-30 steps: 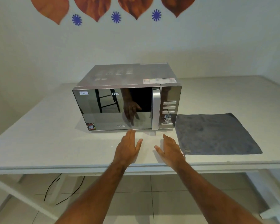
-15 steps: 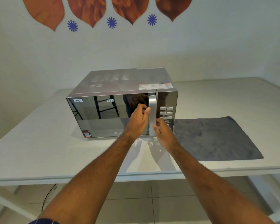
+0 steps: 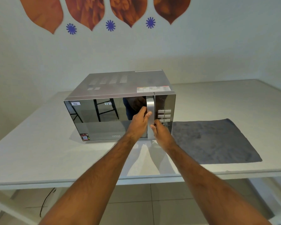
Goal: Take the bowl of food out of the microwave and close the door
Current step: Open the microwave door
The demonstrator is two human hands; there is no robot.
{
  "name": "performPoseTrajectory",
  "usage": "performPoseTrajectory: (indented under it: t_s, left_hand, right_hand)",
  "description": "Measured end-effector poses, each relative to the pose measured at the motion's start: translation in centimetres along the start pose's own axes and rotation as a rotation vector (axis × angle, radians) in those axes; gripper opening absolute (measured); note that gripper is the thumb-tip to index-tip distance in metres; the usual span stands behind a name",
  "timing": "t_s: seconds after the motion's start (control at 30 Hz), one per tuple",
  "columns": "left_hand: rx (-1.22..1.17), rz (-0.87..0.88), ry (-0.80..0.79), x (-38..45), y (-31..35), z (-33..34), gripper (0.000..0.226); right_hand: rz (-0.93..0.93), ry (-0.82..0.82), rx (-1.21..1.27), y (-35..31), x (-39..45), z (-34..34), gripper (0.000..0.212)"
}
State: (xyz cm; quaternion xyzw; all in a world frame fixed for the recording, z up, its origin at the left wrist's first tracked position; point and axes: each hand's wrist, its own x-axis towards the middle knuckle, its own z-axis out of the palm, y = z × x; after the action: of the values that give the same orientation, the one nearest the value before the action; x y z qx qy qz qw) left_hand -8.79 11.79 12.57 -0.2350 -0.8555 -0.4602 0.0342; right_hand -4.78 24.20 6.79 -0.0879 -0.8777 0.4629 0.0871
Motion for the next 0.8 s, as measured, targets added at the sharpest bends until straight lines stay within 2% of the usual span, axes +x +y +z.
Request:
performPoseTrajectory:
  t_s: [0.2,0.43,0.67,0.8]
  left_hand:
    - [0.03,-0.001,-0.024,-0.1,0.4,-0.7,0.027]
    - [-0.023,0.021,-0.103,-2.4,-0.1,-1.6,0.033]
    - [-0.055,0.006,-0.111,-4.4,0.5,-2.3,0.039]
    - [-0.048,0.02,-0.101,-5.3,0.4,-2.8,0.034]
  right_hand:
    - [-0.044,-0.006,-0.112,-0.1,-0.2,-0.6,0.035]
    - [-0.168,0.013,-0.159,0.7,-2.7,-0.6,0.03]
    - [-0.17,-0.006,-0.177,0.6,-4.1,-0.9,0.035]
    - [-0.182,-0.042,-0.163,1.1,-5.1,-1.8,0.029]
